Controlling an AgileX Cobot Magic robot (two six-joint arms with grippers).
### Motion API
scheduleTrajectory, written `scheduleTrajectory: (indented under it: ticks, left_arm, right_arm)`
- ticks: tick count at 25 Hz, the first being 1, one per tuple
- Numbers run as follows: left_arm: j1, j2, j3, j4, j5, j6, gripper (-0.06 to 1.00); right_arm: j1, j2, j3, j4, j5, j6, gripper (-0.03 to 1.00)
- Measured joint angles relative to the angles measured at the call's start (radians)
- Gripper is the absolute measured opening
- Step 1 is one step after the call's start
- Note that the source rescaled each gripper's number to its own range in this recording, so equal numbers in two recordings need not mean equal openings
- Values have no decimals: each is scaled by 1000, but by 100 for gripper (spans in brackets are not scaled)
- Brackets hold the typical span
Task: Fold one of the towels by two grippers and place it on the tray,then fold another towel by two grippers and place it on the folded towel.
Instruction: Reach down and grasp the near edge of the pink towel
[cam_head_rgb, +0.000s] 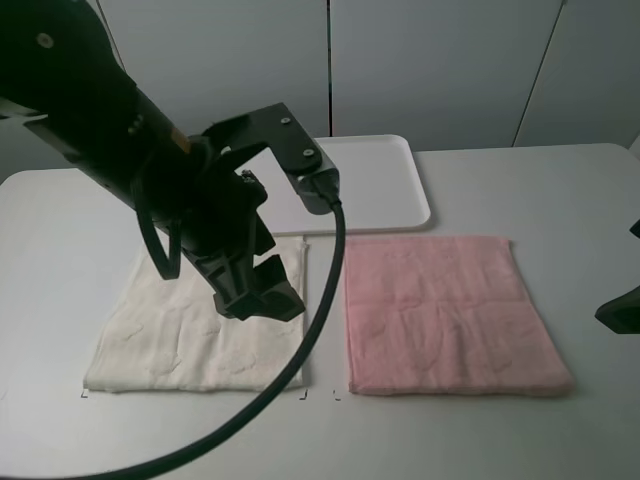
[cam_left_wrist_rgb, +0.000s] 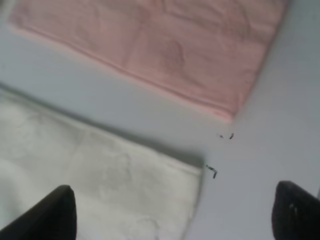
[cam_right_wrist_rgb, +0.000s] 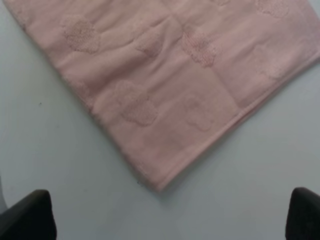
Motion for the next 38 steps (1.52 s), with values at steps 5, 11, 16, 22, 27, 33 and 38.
scheduleTrajectory:
  ticks: [5,11,16,22,27,33,38]
  left_arm:
    - [-101,153,-103,61,66,-23,100]
    - [-164,283,-174,111,98,-40,100]
    - [-205,370,-212,169,102,-82,100]
    - [-229,425,-247,180,86,-105,100]
    - [-230,463,-269,182,77,-110,100]
    - [-242,508,-323,181,76,-112,100]
    - [-270,537,-336,197,83,-112,100]
  right_arm:
    - [0,0,0,-4,-9,-8,100]
    - [0,0,0,-4,-17,-10,100]
    - [0,6,0,-4,-36,-10,100]
    - [0,36,0,-6,-36,-12,100]
    - [0,85,0,-14,-38,-21,100]
    - [0,139,0,-20,-53,-61,100]
    - [0,167,4,-20,-62,-107,100]
